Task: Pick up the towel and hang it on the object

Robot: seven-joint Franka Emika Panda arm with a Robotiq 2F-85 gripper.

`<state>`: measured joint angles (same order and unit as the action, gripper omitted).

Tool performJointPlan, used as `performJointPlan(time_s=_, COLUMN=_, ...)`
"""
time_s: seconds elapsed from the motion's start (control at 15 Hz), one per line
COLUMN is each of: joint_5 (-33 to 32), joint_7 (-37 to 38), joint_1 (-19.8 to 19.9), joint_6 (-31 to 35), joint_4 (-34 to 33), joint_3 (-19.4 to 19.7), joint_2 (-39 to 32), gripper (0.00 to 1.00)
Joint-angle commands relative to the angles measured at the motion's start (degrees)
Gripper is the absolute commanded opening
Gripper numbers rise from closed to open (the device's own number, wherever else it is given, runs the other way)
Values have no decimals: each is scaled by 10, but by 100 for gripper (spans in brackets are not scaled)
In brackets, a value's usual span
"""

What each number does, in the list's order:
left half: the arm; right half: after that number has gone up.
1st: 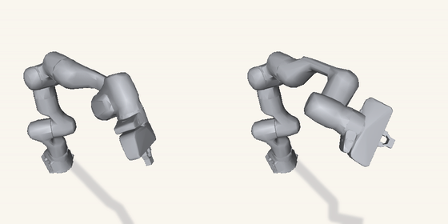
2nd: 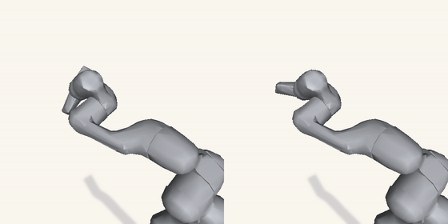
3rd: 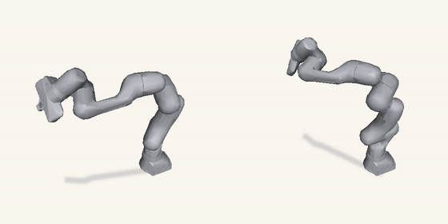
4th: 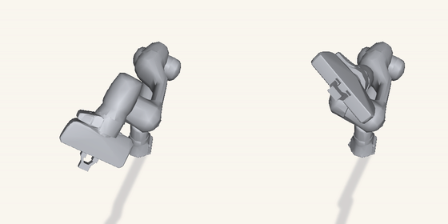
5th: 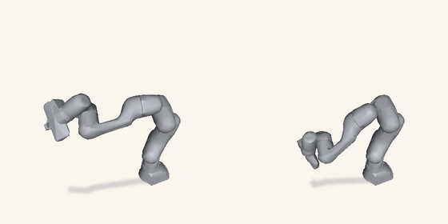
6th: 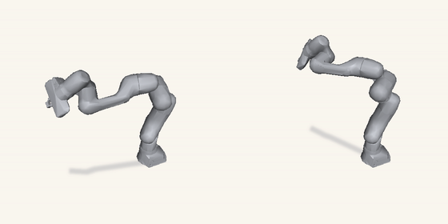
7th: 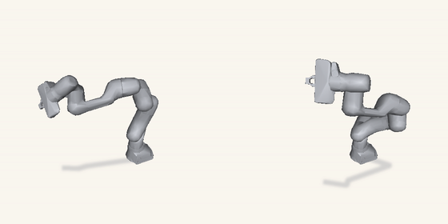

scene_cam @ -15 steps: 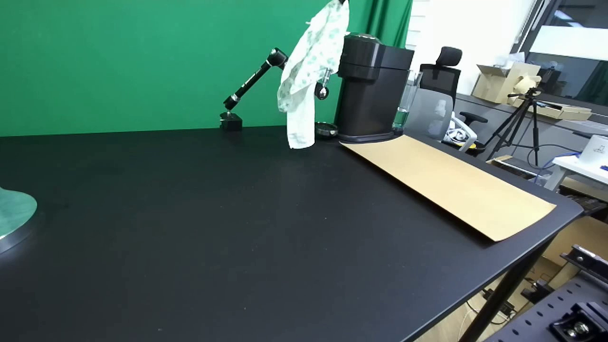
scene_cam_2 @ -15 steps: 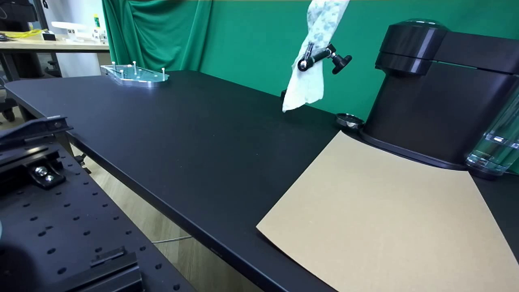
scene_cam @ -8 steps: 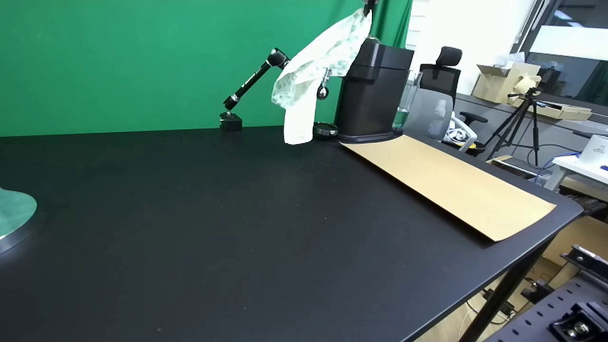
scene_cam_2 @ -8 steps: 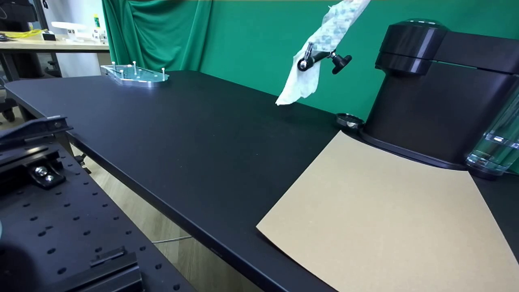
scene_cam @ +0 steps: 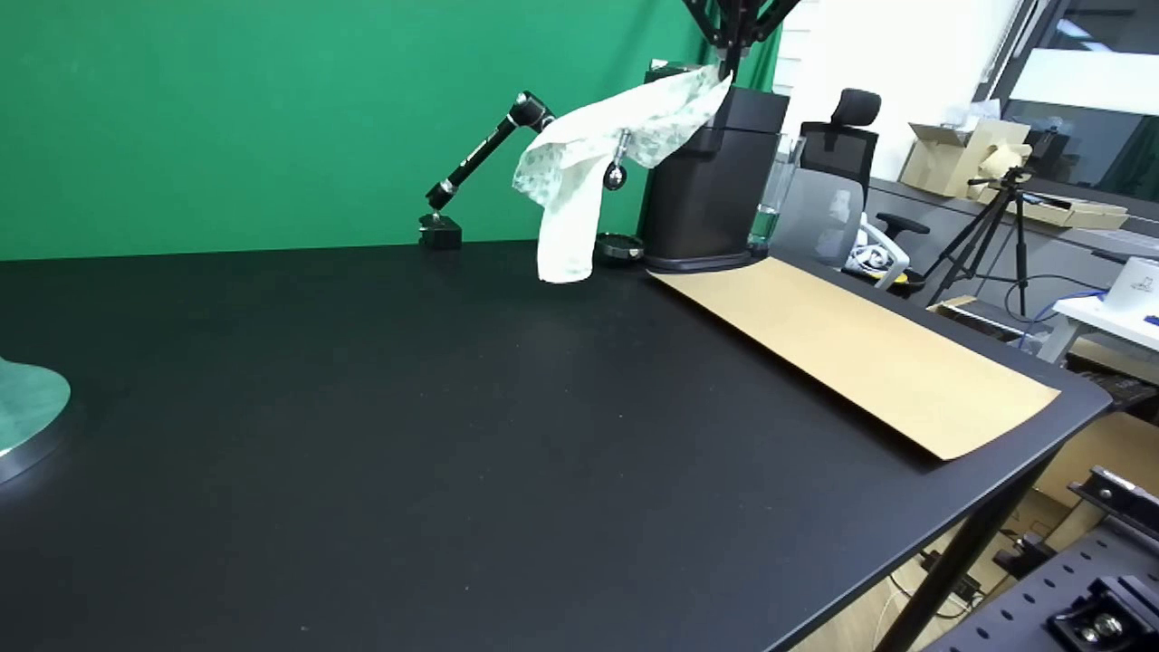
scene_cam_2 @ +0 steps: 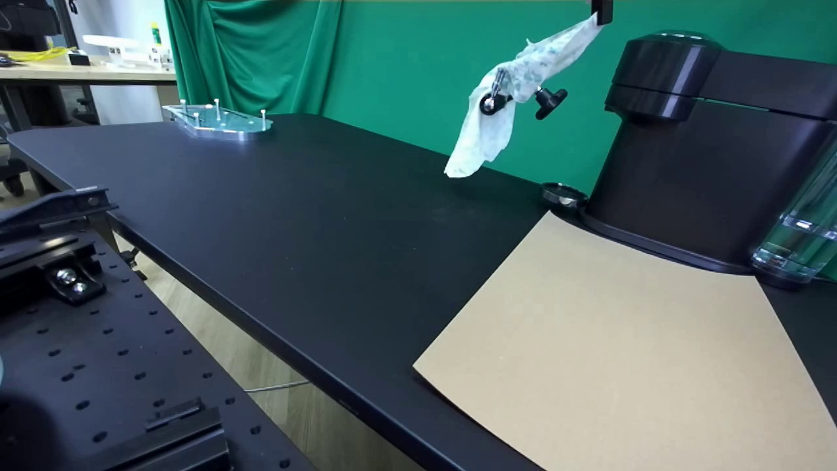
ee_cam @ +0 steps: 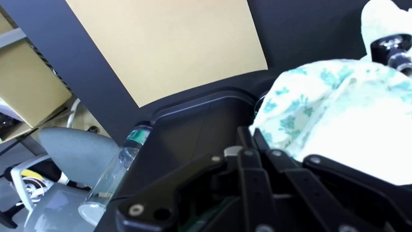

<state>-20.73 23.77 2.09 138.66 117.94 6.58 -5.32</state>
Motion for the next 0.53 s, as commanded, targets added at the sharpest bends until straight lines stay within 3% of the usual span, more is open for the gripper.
performJointPlan(time_s=0.0, joint_5=14, joint_7=18, joint_1=10, joint_6=-5, joint_4=38, joint_3=6, joint_2=19, gripper=0)
performJointPlan(time_s=0.47, joint_5=53, joint_7=10, joint_1=28, joint_6=-5, joint_4=83, joint_3=18, joint_2=17, gripper=0)
